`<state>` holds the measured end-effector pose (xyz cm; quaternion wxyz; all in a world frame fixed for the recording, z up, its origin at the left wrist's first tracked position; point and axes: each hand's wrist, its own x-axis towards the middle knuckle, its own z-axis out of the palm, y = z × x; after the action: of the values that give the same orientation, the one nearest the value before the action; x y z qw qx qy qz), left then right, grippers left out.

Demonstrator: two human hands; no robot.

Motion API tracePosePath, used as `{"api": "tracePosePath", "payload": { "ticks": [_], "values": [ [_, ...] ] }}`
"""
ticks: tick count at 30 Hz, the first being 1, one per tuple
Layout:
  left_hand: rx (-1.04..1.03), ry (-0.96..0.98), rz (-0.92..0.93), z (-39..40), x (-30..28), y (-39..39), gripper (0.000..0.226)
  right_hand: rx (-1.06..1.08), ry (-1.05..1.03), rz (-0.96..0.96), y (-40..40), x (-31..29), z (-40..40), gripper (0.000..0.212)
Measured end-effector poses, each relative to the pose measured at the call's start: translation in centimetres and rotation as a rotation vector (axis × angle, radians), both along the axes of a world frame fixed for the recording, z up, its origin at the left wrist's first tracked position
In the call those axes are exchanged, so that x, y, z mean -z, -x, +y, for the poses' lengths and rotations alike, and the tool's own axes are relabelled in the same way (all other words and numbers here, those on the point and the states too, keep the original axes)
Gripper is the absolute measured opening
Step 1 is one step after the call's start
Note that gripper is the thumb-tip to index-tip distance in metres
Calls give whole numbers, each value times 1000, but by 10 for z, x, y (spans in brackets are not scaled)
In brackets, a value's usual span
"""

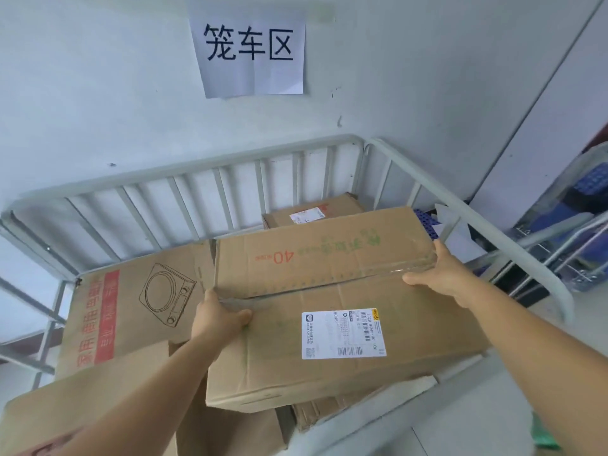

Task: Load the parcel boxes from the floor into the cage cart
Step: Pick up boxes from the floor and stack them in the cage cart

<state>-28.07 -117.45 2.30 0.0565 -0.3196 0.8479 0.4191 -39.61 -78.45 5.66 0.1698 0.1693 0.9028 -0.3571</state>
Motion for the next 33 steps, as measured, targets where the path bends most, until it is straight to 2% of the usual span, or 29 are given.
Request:
{"api": "tracePosePath", "payload": {
  "ticks": [3,11,18,33],
  "values": [
    [2,2,-75,19,20,7,72,-17,-9,-60,16,25,16,125],
    [-67,-9,-238,80,66,27,69,-77,-31,-228,70,82,60,123],
    [-120,20,-361,132,103,54,72,-111,-64,-296,111,126,95,118],
    [-127,52,-456,175,144,85,85,-147,-80,-363,152,179,125,116]
  ]
}}
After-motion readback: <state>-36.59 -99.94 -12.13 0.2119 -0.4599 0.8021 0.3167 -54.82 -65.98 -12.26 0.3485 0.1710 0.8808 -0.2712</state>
